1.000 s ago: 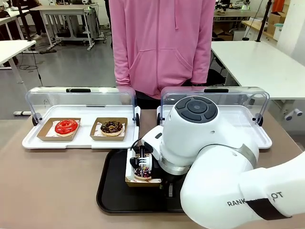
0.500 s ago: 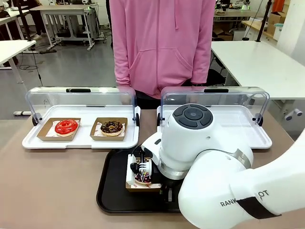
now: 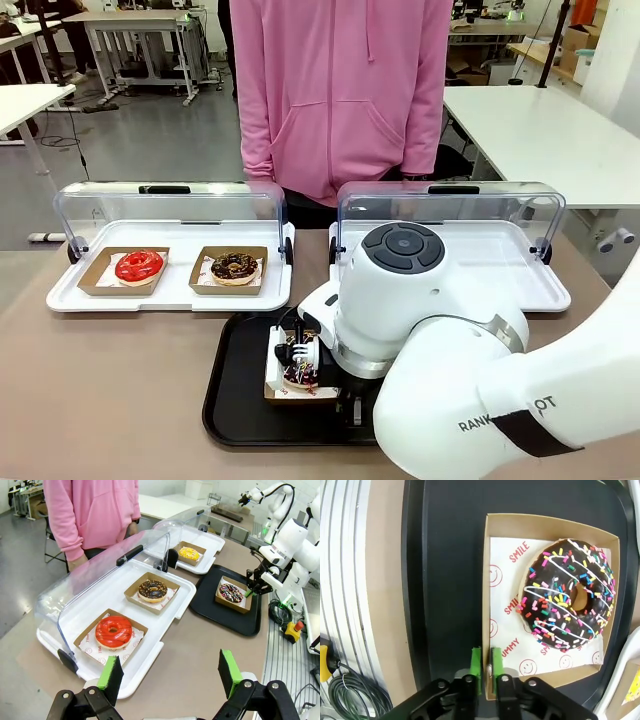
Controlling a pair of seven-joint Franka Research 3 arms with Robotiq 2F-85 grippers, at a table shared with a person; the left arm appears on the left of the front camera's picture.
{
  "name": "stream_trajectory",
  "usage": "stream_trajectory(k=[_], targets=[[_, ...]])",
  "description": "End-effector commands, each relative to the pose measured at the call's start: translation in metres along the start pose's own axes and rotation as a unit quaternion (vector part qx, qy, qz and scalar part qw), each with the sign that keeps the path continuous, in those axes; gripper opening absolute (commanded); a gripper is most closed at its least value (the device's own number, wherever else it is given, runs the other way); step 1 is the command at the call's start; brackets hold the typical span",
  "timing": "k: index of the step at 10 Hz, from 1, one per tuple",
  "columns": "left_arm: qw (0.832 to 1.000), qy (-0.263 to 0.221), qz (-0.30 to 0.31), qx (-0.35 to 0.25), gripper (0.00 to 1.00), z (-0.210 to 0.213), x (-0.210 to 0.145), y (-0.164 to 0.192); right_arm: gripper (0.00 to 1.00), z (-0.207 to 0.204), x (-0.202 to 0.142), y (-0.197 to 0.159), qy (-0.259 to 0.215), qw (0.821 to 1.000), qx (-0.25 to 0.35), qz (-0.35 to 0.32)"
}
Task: Move the fourth donut from the left to the tray.
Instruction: Pick up the Paper togo box containing the Donut indicated by the person and place it on the Handle tray.
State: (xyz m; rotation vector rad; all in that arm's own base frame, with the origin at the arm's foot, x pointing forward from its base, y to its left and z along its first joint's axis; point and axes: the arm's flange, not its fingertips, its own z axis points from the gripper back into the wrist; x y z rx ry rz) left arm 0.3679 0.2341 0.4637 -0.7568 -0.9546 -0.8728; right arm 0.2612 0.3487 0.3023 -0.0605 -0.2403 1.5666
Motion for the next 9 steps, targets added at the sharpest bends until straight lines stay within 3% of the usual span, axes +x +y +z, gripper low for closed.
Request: stream_trajectory(k=[1,3,4,6,9], targets=[[1.000,-0.010,-0.012,-0.003,1.00,0.001,0.001,0.001,1.00,0.009,-0.010,-0.005,-0.016,1.000,0.006,-0.003],[1.000,-0.010,-0.012,-0.003,1.00,0.001,0.001,0.001,1.00,0.023,-0.013,-0.011,-0.025,1.000,0.009,-0.010],[1.000,-0.010,-0.012,-0.003,1.00,0.001,0.001,0.001,0.80,0.029,-0.014,-0.013,-0.028,0.999,0.011,-0.011],[1.000,-0.010,-0.012,-0.003,1.00,0.001,0.001,0.001,1.00,0.047,-0.016,-0.018,-0.038,0.999,0.014,-0.008],[1.000,-0.010,-0.012,-0.003,1.00,0.001,0.001,0.001,1.00,0.080,-0.018,-0.024,-0.051,0.999,0.013,-0.008]])
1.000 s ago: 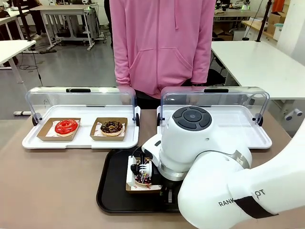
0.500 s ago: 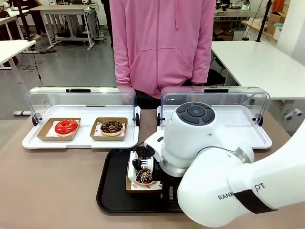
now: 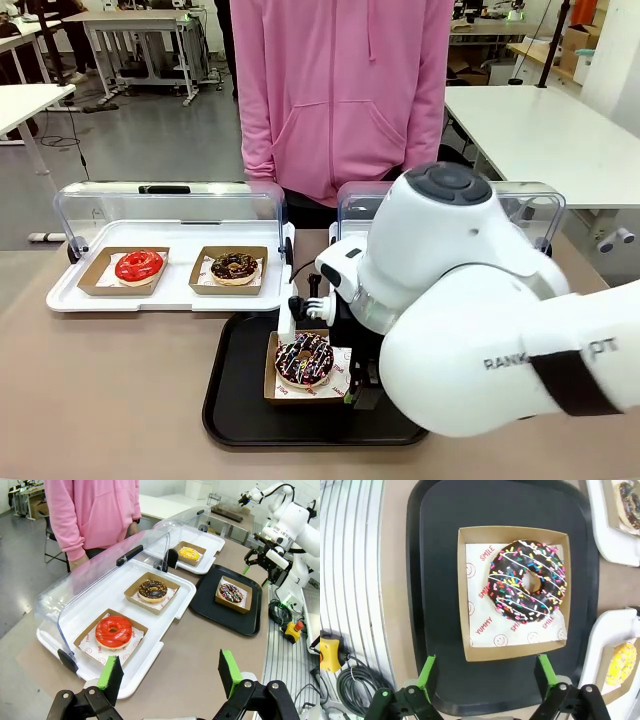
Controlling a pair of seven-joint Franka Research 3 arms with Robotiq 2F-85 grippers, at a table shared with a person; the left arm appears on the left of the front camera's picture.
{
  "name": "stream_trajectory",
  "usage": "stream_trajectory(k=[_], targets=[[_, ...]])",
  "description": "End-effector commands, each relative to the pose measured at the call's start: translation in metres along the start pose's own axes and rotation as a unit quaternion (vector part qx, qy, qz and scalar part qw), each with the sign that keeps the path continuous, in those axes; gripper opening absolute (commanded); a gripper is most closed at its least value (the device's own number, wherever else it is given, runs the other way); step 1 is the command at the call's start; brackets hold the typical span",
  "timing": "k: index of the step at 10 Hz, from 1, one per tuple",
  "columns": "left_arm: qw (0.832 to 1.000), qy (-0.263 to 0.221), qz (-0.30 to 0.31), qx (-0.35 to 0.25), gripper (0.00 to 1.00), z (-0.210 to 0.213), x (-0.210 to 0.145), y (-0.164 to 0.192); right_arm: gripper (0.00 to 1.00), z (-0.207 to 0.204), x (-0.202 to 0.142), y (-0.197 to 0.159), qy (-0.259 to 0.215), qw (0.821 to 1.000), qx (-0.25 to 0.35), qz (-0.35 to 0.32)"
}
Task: Move the fourth donut from the left to the tray.
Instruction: Pick up the Paper togo box containing the Donut indicated by the person and place it on the Handle tray.
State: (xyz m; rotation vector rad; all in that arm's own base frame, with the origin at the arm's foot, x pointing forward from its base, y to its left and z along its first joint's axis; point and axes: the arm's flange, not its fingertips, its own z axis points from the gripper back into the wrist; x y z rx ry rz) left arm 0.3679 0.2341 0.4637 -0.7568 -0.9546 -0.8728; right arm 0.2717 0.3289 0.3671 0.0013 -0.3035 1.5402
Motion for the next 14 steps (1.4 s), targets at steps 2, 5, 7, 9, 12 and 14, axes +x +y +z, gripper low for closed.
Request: stream_trajectory(k=[2,5,7,9,12,14], targets=[[1.000,-0.010,-0.012,-0.003,1.00,0.0014,0.0008,0.0007,1.00,0.0215,-0.0045,-0.0048,-0.022,0.999,0.020,0.014],[1.000,-0.010,-0.012,-0.003,1.00,0.0014,0.0008,0.0007,0.95,0.0174,-0.0016,-0.0023,-0.008,1.000,-0.001,0.002],[1.000,-0.010,-0.012,-0.003,1.00,0.0014,0.0008,0.0007,0.95,0.0174,-0.0016,-0.0023,-0.008,1.000,-0.001,0.002],[1.000,-0.010,-0.012,-0.003,1.00,0.0014,0.0008,0.0007,0.95,0.0174,-0.0016,-0.0023,-0.008,1.000,-0.001,0.002],[1.000,-0.010,-0.012,-0.003,1.00,0.0014,0.0008,0.0007,0.95,0.0174,-0.0016,-0.0023,-0.008,1.000,-0.001,0.002],[1.000,-0.010,-0.012,-0.003,1.00,0.0014,0.0008,0.0007,0.95,0.0174,-0.0016,-0.0023,-0.008,1.000,-0.001,0.002]])
